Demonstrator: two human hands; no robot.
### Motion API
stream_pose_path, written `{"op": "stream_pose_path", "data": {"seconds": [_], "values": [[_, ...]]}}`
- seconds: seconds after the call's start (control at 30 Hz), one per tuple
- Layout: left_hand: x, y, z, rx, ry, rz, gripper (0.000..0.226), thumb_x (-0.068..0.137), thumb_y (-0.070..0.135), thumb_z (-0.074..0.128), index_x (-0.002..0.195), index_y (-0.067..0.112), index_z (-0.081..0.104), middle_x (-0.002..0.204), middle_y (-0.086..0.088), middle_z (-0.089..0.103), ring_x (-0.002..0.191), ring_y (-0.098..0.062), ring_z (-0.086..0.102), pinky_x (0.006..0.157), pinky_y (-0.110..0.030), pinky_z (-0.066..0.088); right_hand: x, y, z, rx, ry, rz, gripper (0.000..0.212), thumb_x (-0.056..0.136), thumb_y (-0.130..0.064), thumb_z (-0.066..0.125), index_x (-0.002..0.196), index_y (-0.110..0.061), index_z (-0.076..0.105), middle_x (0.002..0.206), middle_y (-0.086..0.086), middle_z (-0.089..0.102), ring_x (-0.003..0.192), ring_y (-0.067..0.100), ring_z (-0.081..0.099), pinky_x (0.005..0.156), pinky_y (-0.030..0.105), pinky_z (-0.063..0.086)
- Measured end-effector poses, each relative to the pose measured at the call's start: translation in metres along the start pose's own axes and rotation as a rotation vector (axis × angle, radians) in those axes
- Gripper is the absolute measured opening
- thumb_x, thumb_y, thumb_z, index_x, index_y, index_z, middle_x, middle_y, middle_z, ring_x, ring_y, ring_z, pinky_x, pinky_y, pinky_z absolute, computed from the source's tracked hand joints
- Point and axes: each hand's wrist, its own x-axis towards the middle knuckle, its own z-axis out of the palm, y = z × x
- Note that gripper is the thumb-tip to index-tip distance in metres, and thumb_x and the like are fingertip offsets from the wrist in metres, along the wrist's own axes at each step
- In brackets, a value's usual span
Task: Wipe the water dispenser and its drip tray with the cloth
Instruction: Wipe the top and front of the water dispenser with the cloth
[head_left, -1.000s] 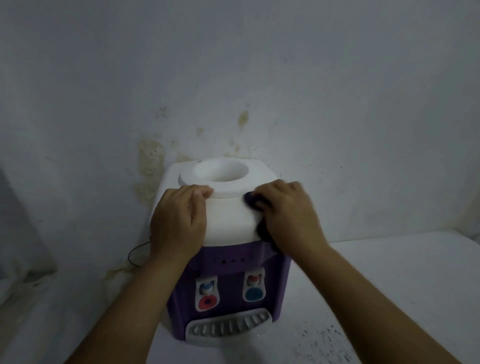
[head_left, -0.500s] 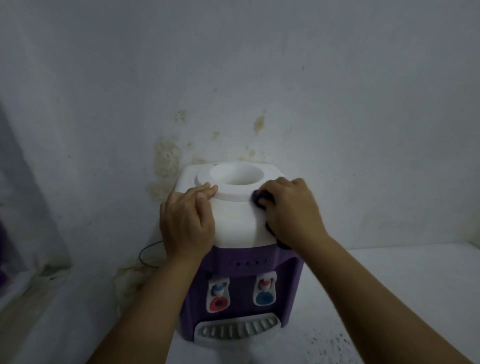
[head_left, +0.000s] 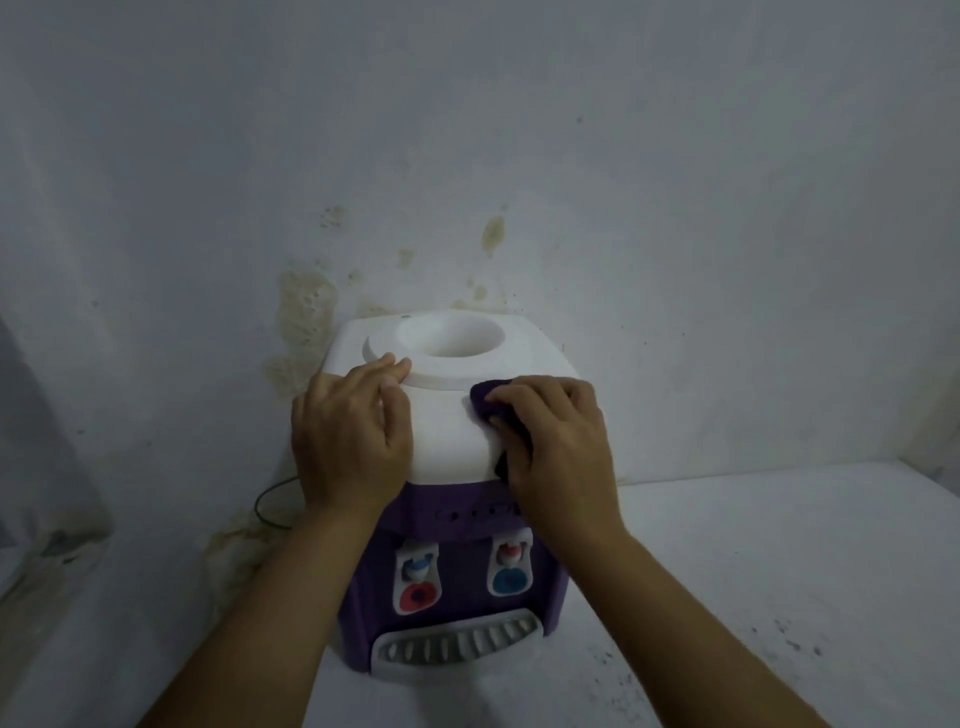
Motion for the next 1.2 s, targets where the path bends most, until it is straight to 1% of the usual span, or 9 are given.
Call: {"op": "stream_pose_path", "data": {"seconds": [0.17,0.27,0.33,0.43,0.6,0.8,0.97,1.13,1.2], "values": [[0.004,0.023,-0.004,0.136,-0.036,0.075,0.045,0.09,0.04,0.03,0.097,0.018,0.068,0.106,0.0,0.069,0.098,-0.026,0.054,0.08,-0.038,0.038,0.001,0.037,0.0,0.108,0.172,0.369,0.017,0.091,-0.013,0.056,0.106,-0.015,0.065,0.105,-0.002,0.061,0.101,0.016,0.042,0.081,0.03,0.044],[-0.001,0.052,0.01,0.128,-0.107,0.199,0.035,0.092,0.033,0.038,0.1,0.019,0.069,0.116,0.002,0.066,0.107,-0.022,0.052,0.083,-0.037,0.04,-0.024,0.028,0.014,0.091,0.246,0.301,0.02,0.089,-0.01,0.057,0.108,-0.017,0.058,0.114,0.0,0.054,0.106,0.013,0.037,0.089,0.02,0.039],[-0.007,0.06,0.02,0.124,-0.15,0.21,0.03,0.094,0.029,0.043,0.102,0.018,0.07,0.117,0.003,0.067,0.105,-0.021,0.053,0.081,-0.035,0.043,-0.059,0.027,0.023,0.145,0.259,0.364,0.025,0.086,-0.001,0.058,0.107,-0.015,0.053,0.118,0.002,0.048,0.108,0.011,0.036,0.093,0.01,0.034],[-0.009,0.057,0.027,0.126,-0.126,0.191,0.027,0.094,0.029,0.049,0.1,0.016,0.071,0.116,0.002,0.068,0.102,-0.022,0.055,0.077,-0.035,0.046,-0.09,0.038,0.029,0.225,0.212,0.521,0.022,0.084,0.01,0.055,0.099,-0.006,0.053,0.11,0.007,0.049,0.101,0.019,0.044,0.086,0.015,0.041],[-0.01,0.057,0.03,0.176,-0.082,0.215,0.028,0.093,0.034,0.049,0.097,0.018,0.071,0.115,0.004,0.068,0.1,-0.022,0.055,0.074,-0.035,0.046,-0.069,0.052,0.03,0.279,0.317,0.454,0.021,0.085,0.008,0.054,0.1,-0.007,0.053,0.106,0.008,0.05,0.098,0.017,0.045,0.088,0.019,0.039],[-0.011,0.056,0.033,0.19,-0.048,0.213,0.03,0.094,0.035,0.047,0.1,0.018,0.071,0.115,0.005,0.068,0.099,-0.022,0.055,0.071,-0.032,0.046,-0.121,0.05,0.044,0.362,0.154,0.662,0.021,0.089,0.005,0.051,0.096,-0.015,0.049,0.101,-0.001,0.047,0.096,0.021,0.047,0.082,0.032,0.047],[-0.012,0.057,0.034,0.209,-0.02,0.241,0.033,0.095,0.036,0.045,0.102,0.016,0.071,0.115,0.002,0.069,0.099,-0.024,0.056,0.071,-0.032,0.046,-0.08,0.054,0.039,0.367,0.351,0.567,0.013,0.091,-0.004,0.048,0.101,-0.012,0.051,0.101,-0.004,0.046,0.095,0.016,0.047,0.085,0.022,0.043],[-0.019,0.061,0.037,0.229,-0.001,0.239,0.035,0.097,0.037,0.045,0.104,0.014,0.071,0.116,-0.001,0.069,0.102,-0.026,0.057,0.075,-0.037,0.044,-0.122,0.056,0.049,0.323,0.111,0.79,0.007,0.094,-0.003,0.047,0.097,-0.01,0.047,0.1,0.001,0.045,0.095,0.021,0.047,0.073,0.023,0.041],[-0.024,0.062,0.039,0.232,0.022,0.215,0.036,0.098,0.037,0.044,0.109,0.015,0.07,0.12,-0.001,0.067,0.101,-0.027,0.057,0.078,-0.038,0.043,-0.122,0.058,0.046,0.322,0.079,0.797,0.008,0.094,-0.006,0.047,0.095,-0.013,0.045,0.098,0.001,0.046,0.093,0.023,0.049,0.069,0.02,0.039]]}}
